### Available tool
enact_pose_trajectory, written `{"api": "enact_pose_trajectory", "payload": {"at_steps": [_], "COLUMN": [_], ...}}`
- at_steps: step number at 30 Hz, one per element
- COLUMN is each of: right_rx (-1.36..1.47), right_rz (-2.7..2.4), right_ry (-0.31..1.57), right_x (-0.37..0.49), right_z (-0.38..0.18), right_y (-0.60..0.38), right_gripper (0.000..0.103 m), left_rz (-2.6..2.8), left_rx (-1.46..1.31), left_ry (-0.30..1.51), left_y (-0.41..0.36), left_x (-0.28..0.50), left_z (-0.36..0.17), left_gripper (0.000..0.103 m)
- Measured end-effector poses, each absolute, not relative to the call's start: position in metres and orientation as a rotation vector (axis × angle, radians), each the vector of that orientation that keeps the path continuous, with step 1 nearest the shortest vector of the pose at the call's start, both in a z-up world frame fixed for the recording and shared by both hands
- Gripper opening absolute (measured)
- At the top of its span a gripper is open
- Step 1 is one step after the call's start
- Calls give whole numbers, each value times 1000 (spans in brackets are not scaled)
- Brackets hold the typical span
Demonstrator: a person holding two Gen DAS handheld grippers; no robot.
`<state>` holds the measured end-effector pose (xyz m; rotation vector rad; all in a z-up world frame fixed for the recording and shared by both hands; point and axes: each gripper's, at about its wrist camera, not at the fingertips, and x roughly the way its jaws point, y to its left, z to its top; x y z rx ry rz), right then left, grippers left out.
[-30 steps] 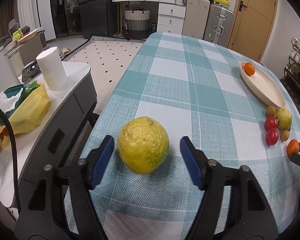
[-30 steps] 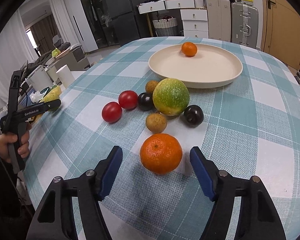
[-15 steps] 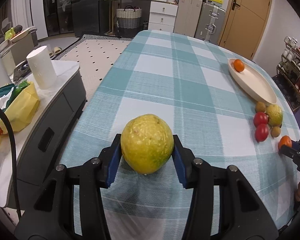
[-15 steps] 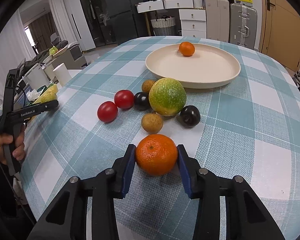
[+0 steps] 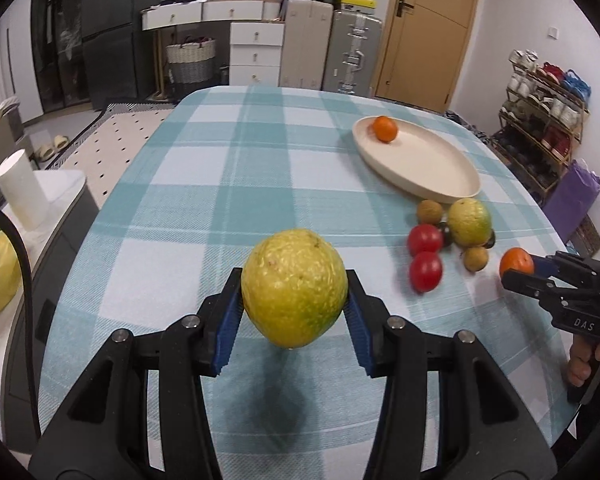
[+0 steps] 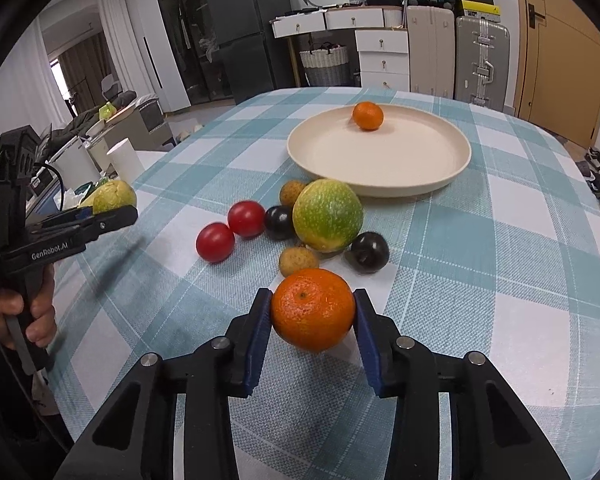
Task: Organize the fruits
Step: 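Carry the pomelo with the left gripper while the right gripper carries the tangerine to the plate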
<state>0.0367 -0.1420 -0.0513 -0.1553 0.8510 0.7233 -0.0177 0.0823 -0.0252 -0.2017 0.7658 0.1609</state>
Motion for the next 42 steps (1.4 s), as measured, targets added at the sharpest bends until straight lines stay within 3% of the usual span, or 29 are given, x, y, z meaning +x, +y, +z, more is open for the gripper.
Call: {"api": "enact_pose_trajectory", "payload": {"at_steps": [42], "right_rx": [-32], "right_rz": [632], "right_ry": [765], "right_x": [123], "right_z": [-22], "right_y": [-143], "right_gripper": [41], "left_rz": [-33], "left_rx": [-79], "left_ry": [675], "left_y": [9], "left_x": [123], "left_z": [7], "left_gripper": [45]}}
